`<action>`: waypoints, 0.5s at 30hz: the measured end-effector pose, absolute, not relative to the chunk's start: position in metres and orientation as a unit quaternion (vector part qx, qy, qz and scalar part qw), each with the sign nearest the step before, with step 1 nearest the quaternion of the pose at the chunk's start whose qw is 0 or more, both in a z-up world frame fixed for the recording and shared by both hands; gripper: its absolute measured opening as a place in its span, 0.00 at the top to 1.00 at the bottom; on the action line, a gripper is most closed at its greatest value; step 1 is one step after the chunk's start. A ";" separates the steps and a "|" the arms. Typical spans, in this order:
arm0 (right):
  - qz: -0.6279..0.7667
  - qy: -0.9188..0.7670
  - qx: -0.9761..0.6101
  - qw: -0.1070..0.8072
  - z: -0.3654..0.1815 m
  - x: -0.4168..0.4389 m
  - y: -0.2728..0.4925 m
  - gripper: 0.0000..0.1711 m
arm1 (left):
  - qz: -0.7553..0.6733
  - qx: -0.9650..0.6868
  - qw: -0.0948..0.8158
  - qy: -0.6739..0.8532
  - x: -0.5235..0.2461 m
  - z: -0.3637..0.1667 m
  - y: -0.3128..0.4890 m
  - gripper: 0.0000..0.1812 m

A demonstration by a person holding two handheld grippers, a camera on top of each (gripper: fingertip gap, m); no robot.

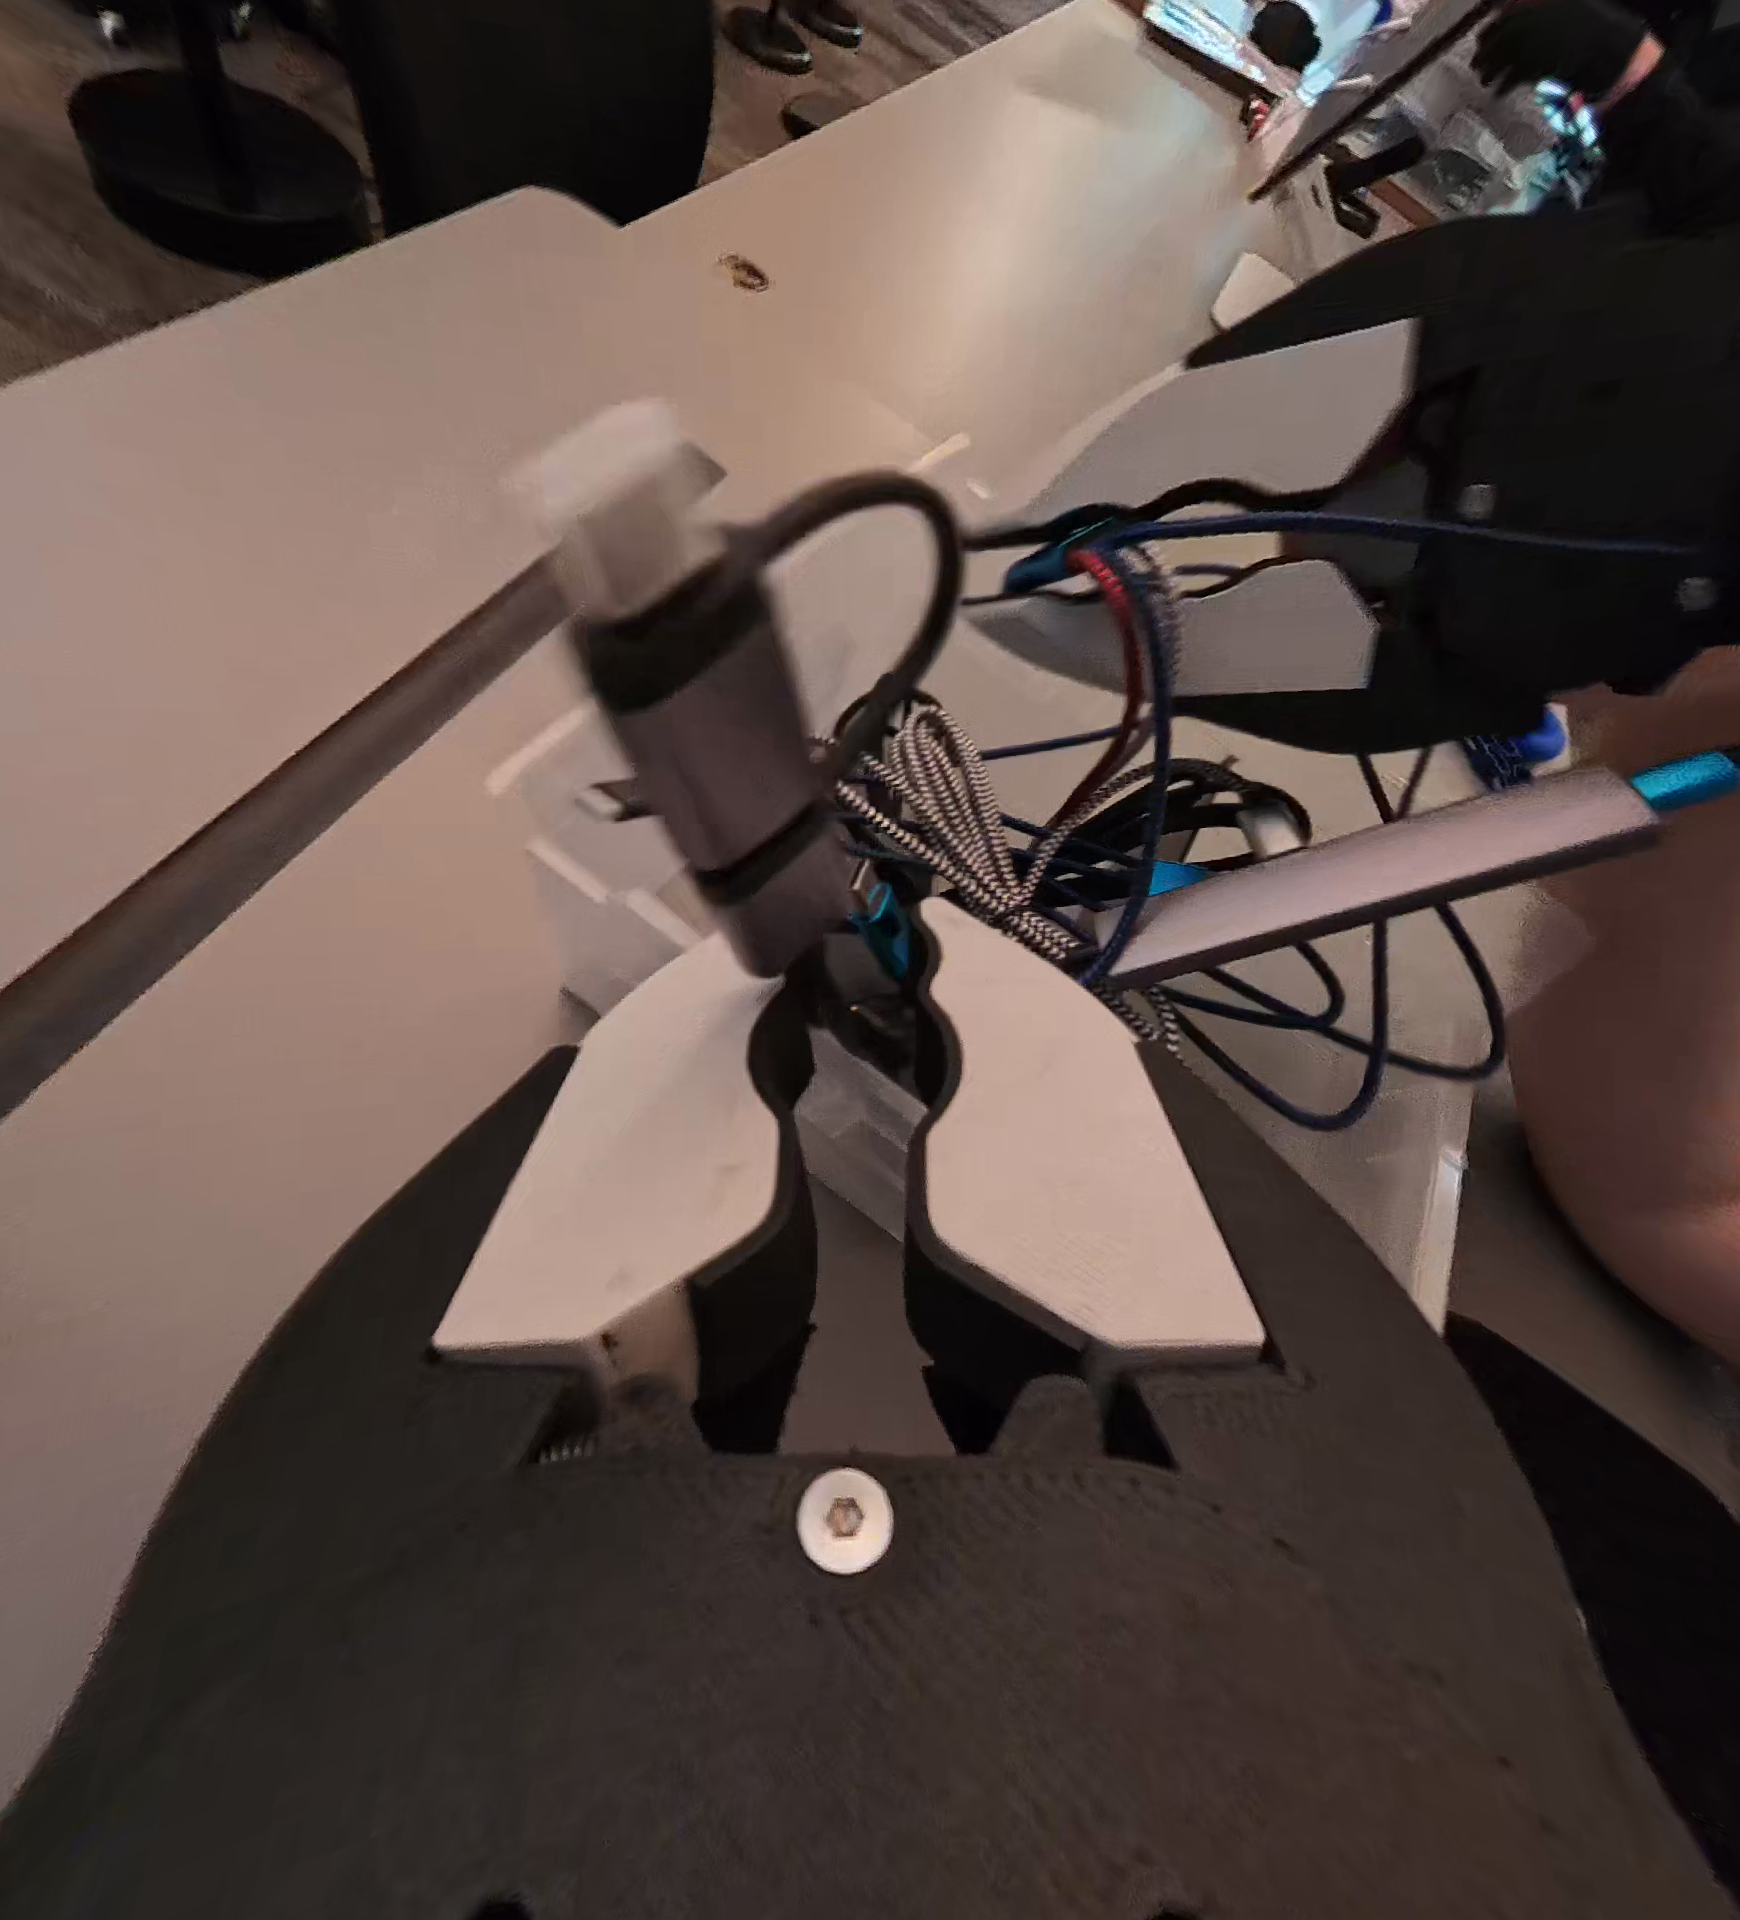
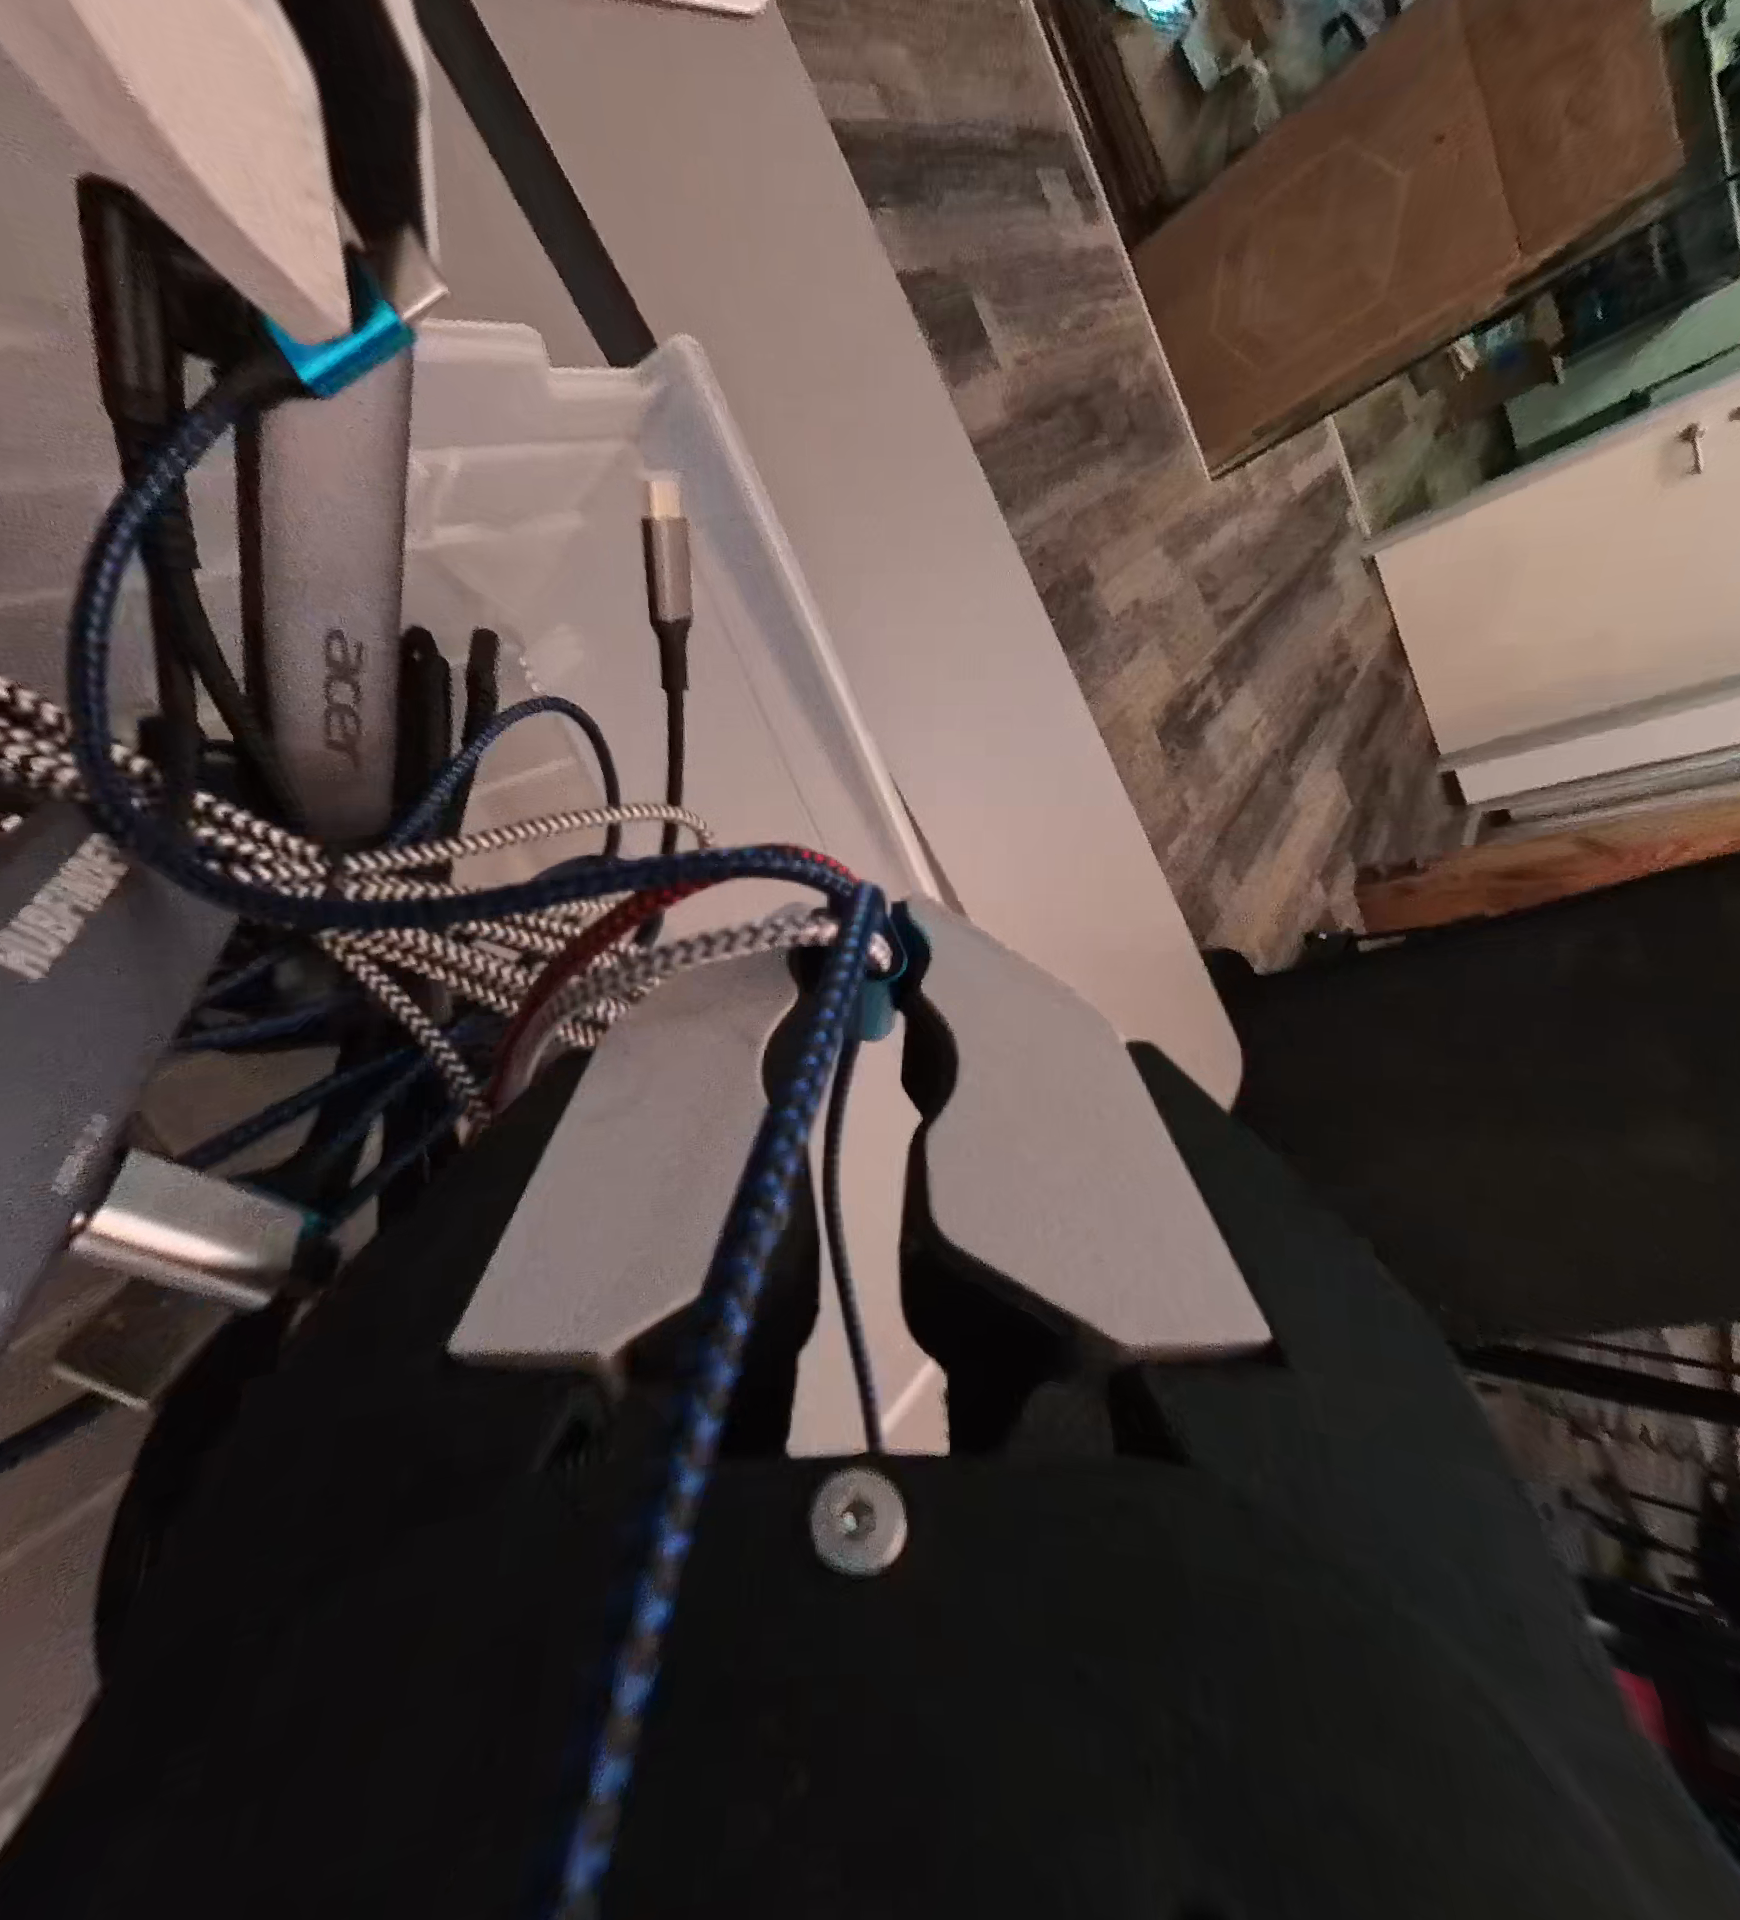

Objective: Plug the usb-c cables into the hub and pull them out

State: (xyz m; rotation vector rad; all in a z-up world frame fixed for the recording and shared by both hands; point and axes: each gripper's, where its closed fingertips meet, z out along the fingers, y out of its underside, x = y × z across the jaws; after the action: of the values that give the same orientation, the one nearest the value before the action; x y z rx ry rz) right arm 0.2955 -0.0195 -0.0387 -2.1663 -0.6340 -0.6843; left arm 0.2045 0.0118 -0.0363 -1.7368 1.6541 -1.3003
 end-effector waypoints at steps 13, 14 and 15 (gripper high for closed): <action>-0.143 -0.225 -0.894 0.360 -0.079 0.293 -0.023 0.93 | -0.352 -0.624 0.209 0.665 0.224 -0.043 0.005 0.96; -0.143 -0.220 -0.894 0.362 -0.078 0.295 -0.023 0.92 | -0.348 -0.626 0.199 0.669 0.227 -0.045 0.004 0.96; -0.143 -0.217 -0.896 0.361 -0.077 0.297 -0.025 0.88 | -0.341 -0.625 0.190 0.676 0.228 -0.049 0.002 0.96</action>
State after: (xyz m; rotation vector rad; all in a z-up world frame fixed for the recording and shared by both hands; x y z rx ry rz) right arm 0.2973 -0.0245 -0.0773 -2.3075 -0.5593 -0.3690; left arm 0.2283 0.0024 -0.0487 -1.7574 1.8991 -0.9574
